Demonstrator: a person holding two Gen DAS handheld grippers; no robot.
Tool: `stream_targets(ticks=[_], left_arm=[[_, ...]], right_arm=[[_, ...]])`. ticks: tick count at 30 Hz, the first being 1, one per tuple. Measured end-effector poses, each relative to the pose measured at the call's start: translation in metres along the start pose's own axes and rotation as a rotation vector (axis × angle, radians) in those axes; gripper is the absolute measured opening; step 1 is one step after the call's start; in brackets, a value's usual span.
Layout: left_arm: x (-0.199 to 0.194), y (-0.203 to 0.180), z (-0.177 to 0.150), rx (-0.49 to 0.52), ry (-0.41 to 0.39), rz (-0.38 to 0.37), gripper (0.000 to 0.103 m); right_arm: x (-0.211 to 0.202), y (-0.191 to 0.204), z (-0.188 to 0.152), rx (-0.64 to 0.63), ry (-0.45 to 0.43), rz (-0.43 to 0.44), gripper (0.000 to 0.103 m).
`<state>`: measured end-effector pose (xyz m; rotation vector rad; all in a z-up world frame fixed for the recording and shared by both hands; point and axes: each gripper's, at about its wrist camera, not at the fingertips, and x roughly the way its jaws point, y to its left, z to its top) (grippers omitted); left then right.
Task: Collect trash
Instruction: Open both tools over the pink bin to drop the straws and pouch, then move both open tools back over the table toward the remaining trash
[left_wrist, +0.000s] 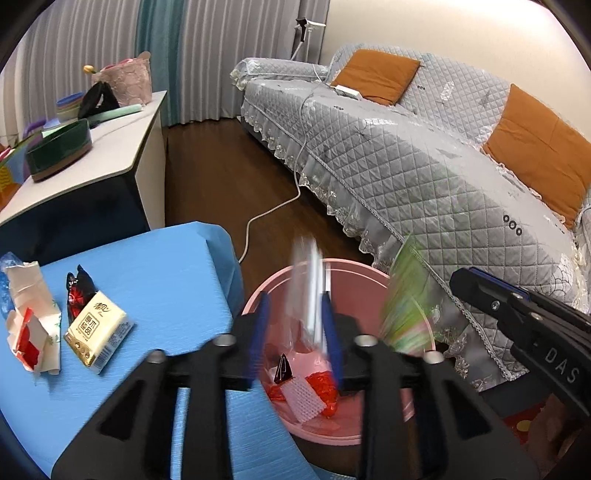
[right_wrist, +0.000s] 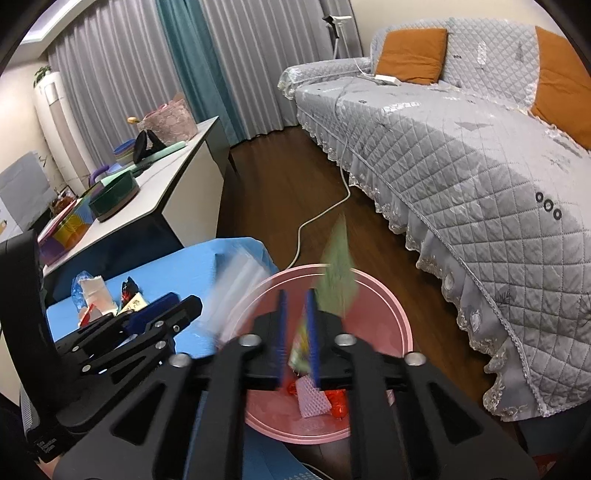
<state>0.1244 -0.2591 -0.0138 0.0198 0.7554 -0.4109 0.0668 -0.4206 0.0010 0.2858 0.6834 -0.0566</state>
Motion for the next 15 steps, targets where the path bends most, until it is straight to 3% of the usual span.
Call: stream_targets(ticks=[3,15], left_arm=[[-0.003,0.002,-0.001,0.003,0.000,0.005,0.033],[-0.053,0.034,-0.004,-0.011,-0.055,0.046,0.033]], right_arm=[[-0.001,0.001,0.001,0.002,-0.007,-0.008,0.040],[-0.025,0.038,-0.001,-0.080,-0.120,-0.017,0.041]])
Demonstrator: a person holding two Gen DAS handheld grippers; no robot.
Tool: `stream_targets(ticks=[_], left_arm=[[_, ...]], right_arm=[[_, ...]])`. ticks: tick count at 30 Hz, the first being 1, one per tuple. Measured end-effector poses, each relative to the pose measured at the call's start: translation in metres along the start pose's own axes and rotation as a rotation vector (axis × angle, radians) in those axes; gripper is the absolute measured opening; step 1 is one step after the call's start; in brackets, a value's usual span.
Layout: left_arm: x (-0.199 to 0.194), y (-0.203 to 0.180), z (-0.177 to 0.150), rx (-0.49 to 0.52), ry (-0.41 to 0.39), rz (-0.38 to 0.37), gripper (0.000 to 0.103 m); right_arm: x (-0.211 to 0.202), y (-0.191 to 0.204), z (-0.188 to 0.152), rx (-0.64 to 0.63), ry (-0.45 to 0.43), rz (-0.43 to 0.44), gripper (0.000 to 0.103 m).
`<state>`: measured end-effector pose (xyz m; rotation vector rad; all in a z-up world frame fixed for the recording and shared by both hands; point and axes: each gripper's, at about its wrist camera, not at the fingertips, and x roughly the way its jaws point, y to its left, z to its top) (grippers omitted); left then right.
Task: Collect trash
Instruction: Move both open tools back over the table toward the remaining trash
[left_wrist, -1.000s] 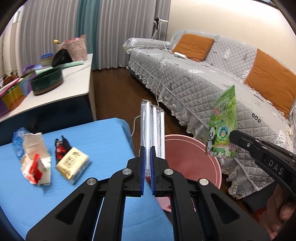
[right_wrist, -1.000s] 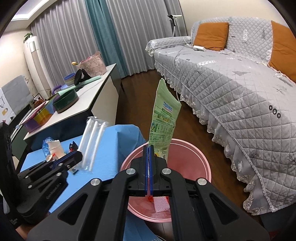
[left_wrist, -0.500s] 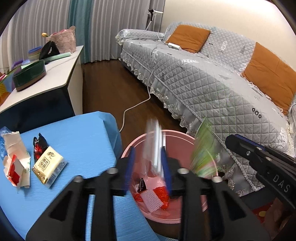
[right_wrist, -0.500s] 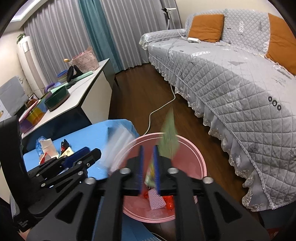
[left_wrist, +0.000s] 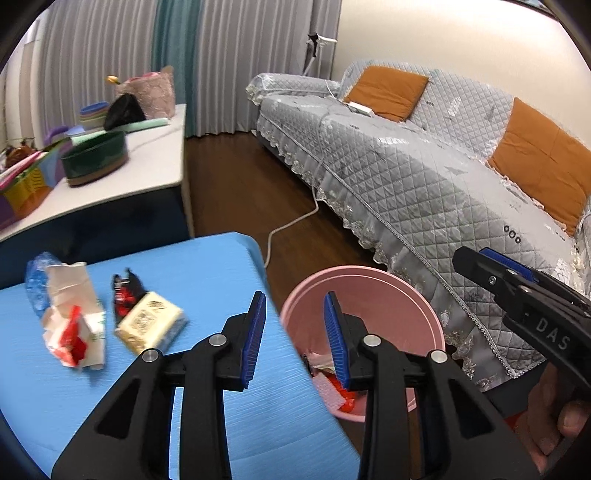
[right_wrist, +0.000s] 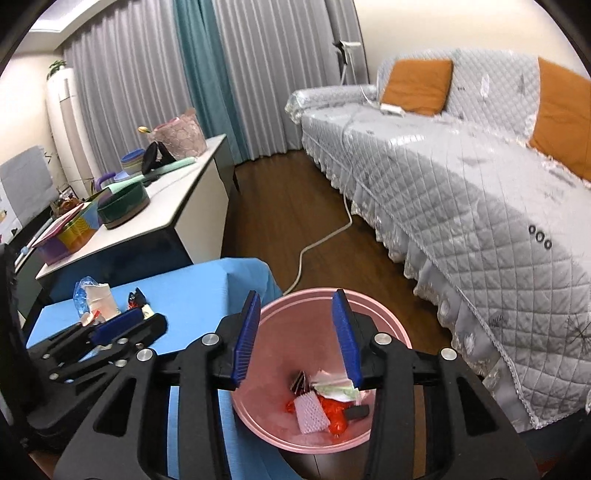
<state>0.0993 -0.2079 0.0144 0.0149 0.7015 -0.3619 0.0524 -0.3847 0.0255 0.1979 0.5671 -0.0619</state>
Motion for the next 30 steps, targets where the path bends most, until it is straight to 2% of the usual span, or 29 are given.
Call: stream_targets(ticks=[10,17,22,27,30], left_arm=[[-0.060,0.068,-0.005,-0.036,-0.059,0.083,0.033],[-0.082,0.122,-0.013,-0.085,-0.083,0.156,0.033],[-0.075,0.156,-0.031,-0.159,-0.072,0.200,0.033],[-0.054,0.175,-0.042,-0.193,-0.054,0.243,0.033],[-0.041,0.180,-0.046,-0.200,-0.040,0.243,0.033]], right_arm=[[-0.018,0.046,-0.002,-0.052,-0.040,0.046,0.042],[-0.020,0.082,-0.010,-0.116,-0.056,0.073,0.059],[-0.009,0.102,-0.018,-0.159,-0.034,0.092,0.070],[0.009,0.117,-0.025,-0.186,-0.008,0.101,0.082],[0.021,0.124,-0.028,-0.199,0.010,0.106,0.086]])
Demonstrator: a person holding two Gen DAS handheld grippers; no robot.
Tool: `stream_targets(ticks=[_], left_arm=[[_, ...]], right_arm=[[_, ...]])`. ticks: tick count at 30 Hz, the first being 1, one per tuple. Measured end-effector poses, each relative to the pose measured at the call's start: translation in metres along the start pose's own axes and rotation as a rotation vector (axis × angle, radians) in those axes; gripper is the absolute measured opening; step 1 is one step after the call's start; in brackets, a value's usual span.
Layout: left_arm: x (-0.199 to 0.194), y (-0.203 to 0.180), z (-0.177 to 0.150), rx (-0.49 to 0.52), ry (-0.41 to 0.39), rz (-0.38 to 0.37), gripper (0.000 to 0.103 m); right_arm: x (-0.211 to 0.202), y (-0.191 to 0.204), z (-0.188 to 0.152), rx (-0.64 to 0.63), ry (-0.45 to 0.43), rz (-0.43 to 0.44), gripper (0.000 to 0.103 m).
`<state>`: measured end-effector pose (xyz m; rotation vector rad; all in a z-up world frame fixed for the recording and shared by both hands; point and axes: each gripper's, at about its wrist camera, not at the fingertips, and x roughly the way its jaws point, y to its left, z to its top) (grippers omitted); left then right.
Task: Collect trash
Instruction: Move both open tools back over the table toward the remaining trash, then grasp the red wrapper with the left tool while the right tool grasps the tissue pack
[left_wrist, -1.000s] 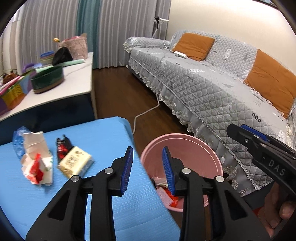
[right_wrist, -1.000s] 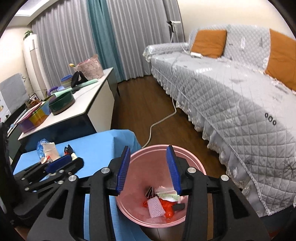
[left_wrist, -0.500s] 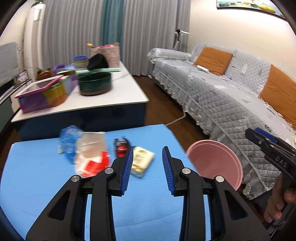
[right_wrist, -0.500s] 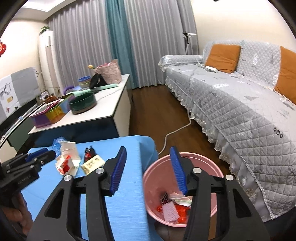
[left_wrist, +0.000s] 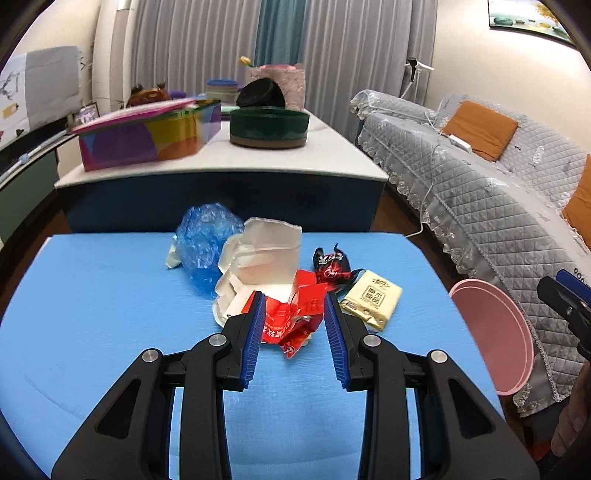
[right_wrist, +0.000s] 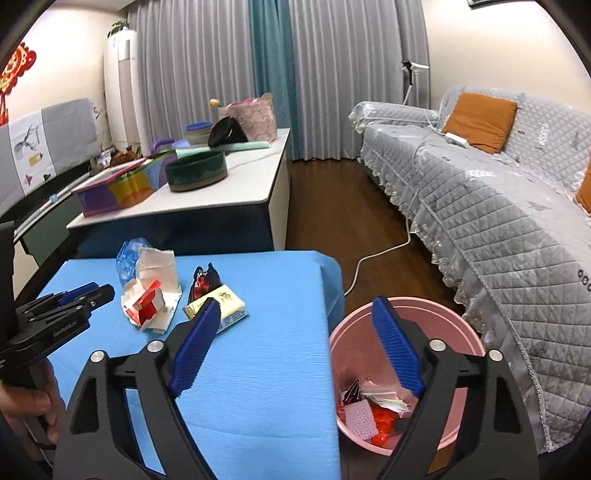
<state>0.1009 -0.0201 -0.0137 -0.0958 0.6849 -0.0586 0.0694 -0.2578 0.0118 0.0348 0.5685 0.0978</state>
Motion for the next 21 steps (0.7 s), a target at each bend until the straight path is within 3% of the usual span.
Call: stream_targets(ticks=[2,7,15,17,18,21], left_arm=[[0.008,-0.001,-0.002,0.001,0.013,-0.015,0.033],[0.021,-0.009,-0.007,0.039,0.016,-0.017,0.049],[0.042,-0.002,-0.007,0.020,0.059,-0.003,0.048],[0.044,-0.001,-0.007,0.013,0.070,-0.007,0.037],[0.045,0.000,-0.007,0.012,0.077,-0.010,0.026],[0.043,0.002,-0.009,0.015,0.084,-0.004,0.022]], right_arm=[[0.009,0.003,-0.001,-0.004,0.013,0.006,0.086],[0.029,0.012,-0.003,-0.014,0.041,0.021,0.088],[0.054,0.028,-0.005,-0.024,0.080,0.049,0.091],[0.060,0.035,-0.005,-0.026,0.089,0.060,0.091],[0.062,0.037,-0.006,-0.029,0.092,0.063,0.091],[0.072,0.047,-0.007,-0.047,0.109,0.074,0.094]])
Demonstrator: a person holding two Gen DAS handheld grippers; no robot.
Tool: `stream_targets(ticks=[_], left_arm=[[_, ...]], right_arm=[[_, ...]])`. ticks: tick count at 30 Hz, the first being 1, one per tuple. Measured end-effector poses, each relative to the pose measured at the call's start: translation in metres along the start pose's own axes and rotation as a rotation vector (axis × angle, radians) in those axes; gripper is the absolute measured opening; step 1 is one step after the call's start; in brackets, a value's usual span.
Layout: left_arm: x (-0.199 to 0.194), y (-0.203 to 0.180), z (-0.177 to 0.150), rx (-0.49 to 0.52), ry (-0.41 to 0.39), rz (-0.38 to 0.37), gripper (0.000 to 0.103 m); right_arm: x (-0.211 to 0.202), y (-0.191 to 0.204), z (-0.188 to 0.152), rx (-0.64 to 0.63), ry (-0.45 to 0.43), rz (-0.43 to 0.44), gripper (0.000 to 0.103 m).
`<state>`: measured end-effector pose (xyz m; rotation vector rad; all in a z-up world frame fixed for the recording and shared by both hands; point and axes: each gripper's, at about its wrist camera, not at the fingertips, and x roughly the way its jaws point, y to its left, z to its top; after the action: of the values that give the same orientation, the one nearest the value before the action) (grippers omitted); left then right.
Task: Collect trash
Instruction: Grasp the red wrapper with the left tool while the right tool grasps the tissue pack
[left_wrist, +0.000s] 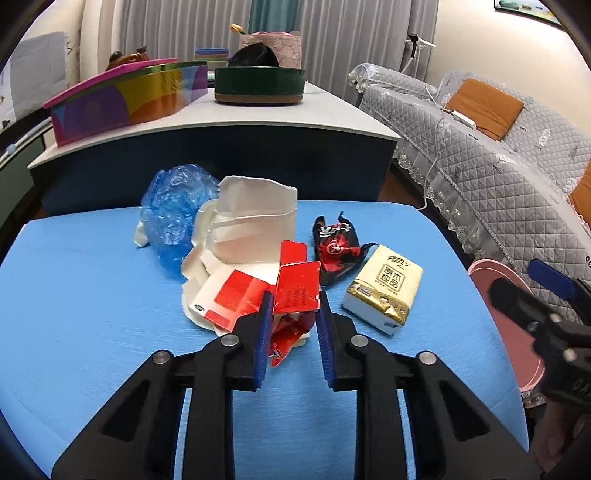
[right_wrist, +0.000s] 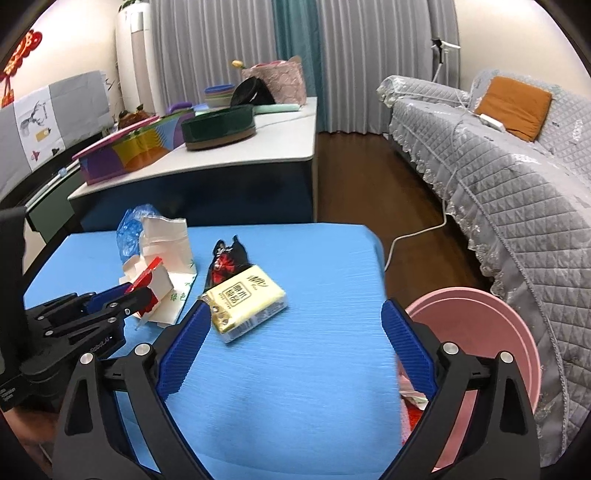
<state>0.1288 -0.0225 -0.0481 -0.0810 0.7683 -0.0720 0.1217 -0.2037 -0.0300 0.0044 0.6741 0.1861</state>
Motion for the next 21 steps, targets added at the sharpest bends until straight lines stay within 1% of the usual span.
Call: stream_targets(ticks=[2,4,7,13,17,21], left_arm=[[-0.005,0.004,0.001,-0.002,-0.008,0.012,0.021],[-0.010,0.009,0.004,-0.015,-0.013,0.019,0.012],[-0.017,0.019,0.007,-0.042,-0.021,0.022,0.012],[-0.027,0.033,0.011,-0.057,-0.040,0.041,0.012],[-0.030,0.045,0.014,-0.089,-0.037,0.034,0.012],[-0.029,0.050,0.015,-0.098,-0.033,0.035,0.012]], right_arm=[[0.008,0.006,0.000,-0.011,0.013,0.006,0.094],[0.016,0.012,-0.001,-0.018,0.028,0.010,0.094],[0.028,0.019,-0.002,-0.031,0.049,0.013,0.095],[0.054,0.029,-0.001,-0.037,0.081,0.014,0.097],[0.073,0.030,0.000,-0.025,0.107,0.012,0.098],[0.090,0.035,0.002,-0.039,0.135,0.014,0.098]])
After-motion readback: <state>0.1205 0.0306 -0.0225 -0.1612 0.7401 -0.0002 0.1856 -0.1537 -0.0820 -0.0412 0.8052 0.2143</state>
